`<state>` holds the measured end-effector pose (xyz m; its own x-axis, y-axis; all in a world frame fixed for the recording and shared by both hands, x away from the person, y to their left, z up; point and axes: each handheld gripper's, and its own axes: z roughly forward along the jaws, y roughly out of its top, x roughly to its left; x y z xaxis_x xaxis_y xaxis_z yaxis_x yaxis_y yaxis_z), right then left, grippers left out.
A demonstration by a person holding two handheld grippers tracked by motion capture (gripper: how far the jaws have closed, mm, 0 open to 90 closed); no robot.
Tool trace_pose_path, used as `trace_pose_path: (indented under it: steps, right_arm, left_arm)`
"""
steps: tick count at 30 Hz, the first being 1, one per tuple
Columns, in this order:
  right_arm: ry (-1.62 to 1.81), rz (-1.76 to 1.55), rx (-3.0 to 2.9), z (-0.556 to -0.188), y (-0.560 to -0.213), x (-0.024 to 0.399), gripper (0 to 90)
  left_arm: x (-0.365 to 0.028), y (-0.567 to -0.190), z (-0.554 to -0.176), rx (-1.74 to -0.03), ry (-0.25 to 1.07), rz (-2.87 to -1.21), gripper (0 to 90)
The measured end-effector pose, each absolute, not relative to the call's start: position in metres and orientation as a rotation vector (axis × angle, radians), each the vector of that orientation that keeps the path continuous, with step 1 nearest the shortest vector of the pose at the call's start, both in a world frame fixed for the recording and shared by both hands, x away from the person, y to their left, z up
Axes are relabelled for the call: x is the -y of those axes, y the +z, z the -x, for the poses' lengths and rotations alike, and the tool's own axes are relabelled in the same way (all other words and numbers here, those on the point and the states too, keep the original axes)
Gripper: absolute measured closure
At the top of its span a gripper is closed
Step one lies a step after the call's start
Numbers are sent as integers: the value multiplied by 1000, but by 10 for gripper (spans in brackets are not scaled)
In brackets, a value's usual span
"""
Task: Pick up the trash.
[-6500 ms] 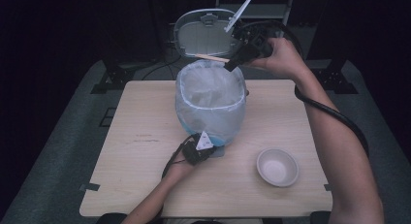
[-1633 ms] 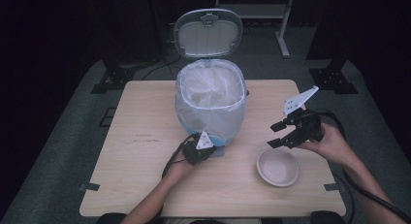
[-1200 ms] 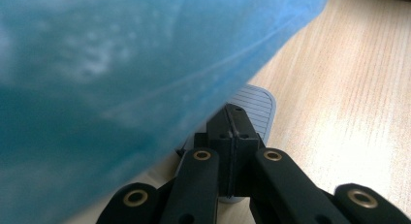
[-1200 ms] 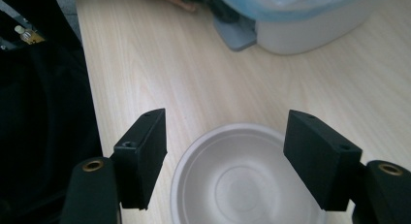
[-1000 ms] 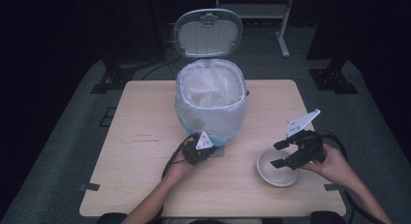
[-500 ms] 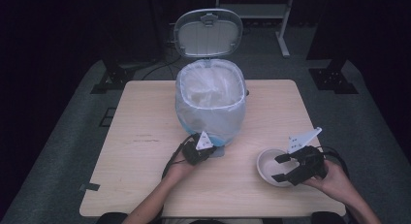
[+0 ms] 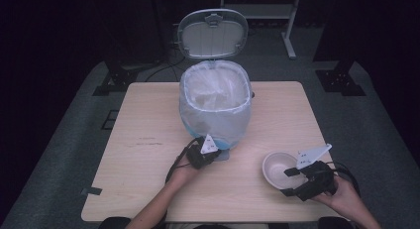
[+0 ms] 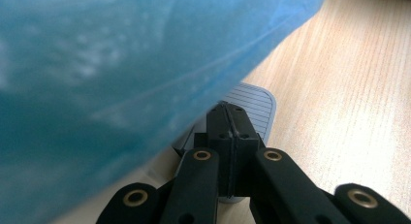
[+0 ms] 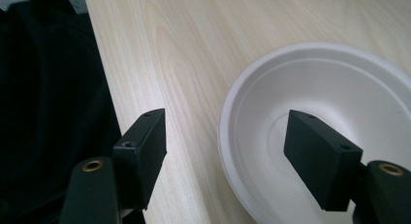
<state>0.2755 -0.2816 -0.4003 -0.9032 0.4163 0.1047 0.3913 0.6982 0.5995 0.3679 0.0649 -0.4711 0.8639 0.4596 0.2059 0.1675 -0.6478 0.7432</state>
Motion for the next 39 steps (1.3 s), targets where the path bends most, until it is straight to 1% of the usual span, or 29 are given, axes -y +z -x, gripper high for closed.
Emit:
trace_pose_path:
  steps: [12, 17, 18, 21, 23, 25, 26, 28, 30, 31, 32, 35, 39]
  right_arm:
    - [929, -669, -2859, -272, -417, 275, 326]
    - [901, -661, -2858, -273, -423, 272, 356]
    - [896, -657, -2864, -274, -426, 271, 380]
    - [867, -652, -2870, -275, -432, 269, 402]
    - [830, -637, -2877, -277, -438, 265, 453]
    - [818, -629, -2879, -278, -439, 265, 468]
    - [807, -617, -2876, -278, -441, 263, 498]
    - [790, -598, -2878, -279, -444, 262, 530]
    - [766, -584, -2880, -280, -445, 261, 590]
    - [762, -580, -2884, -280, -445, 260, 634]
    - [762, -580, -2884, -280, -445, 260, 634]
    - [779, -568, -2882, -282, -439, 259, 691]
    - [792, -572, -2881, -285, -432, 260, 722]
  left_arm:
    - [-65, -471, -368, -448, 487, -2267, 900]
    - [-64, -472, -368, -462, 481, -2249, 900]
    - [-64, -472, -368, -459, 482, -2253, 900]
    - [-64, -471, -368, -456, 485, -2256, 900]
    - [-65, -471, -368, -456, 483, -2257, 900]
    - [-65, -471, -368, -454, 484, -2259, 900]
    - [-65, -471, -368, -454, 485, -2260, 900]
    - [-65, -471, -368, -447, 487, -2268, 900]
    - [-66, -471, -369, -444, 487, -2272, 900]
    - [-66, -471, -369, -443, 487, -2272, 900]
    - [-66, -471, -369, -444, 487, -2271, 900]
    - [-65, -471, -369, -453, 480, -2258, 900]
    - [-65, -472, -368, -459, 476, -2250, 900]
